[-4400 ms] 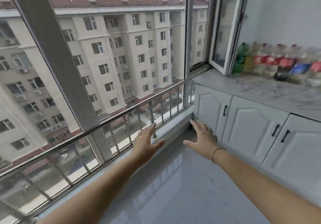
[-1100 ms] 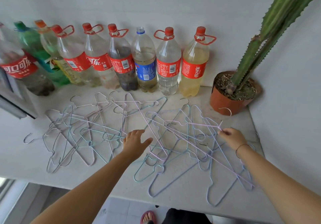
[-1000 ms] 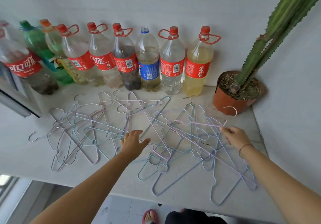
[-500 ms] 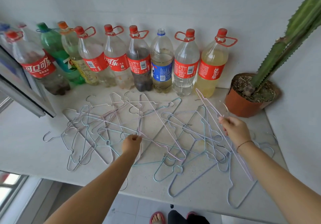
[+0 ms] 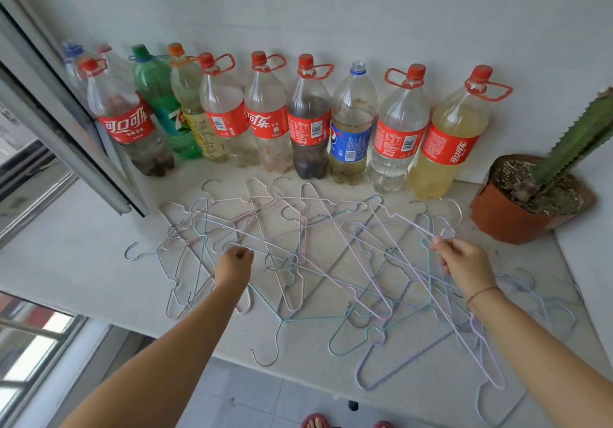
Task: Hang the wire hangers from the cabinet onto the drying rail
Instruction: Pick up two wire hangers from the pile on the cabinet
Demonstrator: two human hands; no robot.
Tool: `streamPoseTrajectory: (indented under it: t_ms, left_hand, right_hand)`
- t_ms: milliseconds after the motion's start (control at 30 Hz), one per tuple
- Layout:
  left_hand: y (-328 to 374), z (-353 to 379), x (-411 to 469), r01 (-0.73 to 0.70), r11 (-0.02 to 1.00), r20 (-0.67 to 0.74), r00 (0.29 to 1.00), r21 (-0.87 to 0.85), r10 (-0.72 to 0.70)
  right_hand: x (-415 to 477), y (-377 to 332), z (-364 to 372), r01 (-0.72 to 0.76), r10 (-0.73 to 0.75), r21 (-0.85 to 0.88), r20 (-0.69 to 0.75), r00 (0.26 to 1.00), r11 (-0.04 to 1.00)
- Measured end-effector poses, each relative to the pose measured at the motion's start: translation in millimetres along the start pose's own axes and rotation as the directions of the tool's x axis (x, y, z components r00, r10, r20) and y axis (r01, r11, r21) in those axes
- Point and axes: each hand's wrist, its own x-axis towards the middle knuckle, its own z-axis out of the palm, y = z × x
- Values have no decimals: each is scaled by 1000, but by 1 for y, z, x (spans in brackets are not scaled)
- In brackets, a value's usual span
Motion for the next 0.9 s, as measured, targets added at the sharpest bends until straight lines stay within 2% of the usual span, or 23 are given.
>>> streamPoseTrajectory:
  t_ms: [133,367,600,767,900]
  left_hand:
    - [3,-16,34,-133,975,-58,988,179,146]
    - [25,-9,82,-292,882,118,956,369,267]
    - [33,18,112,-291,866,244,948,407,204]
    - [32,24,125,-248,879,242,957,407,158]
    - [33,23,135,-237,914,227,959,329,167]
  right_hand:
    - [-3,-6,10,10,-10,4,3,1000,1000]
    - [-3,-7,23,-9,9,7,-25,1000,1000]
    - [-1,-2,34,-58,60,35,-61,996,998]
    - [-2,-4,41,-67,69,26,-77,995,997]
    - [-1,-4,45,-82,86,48,-72,994,995]
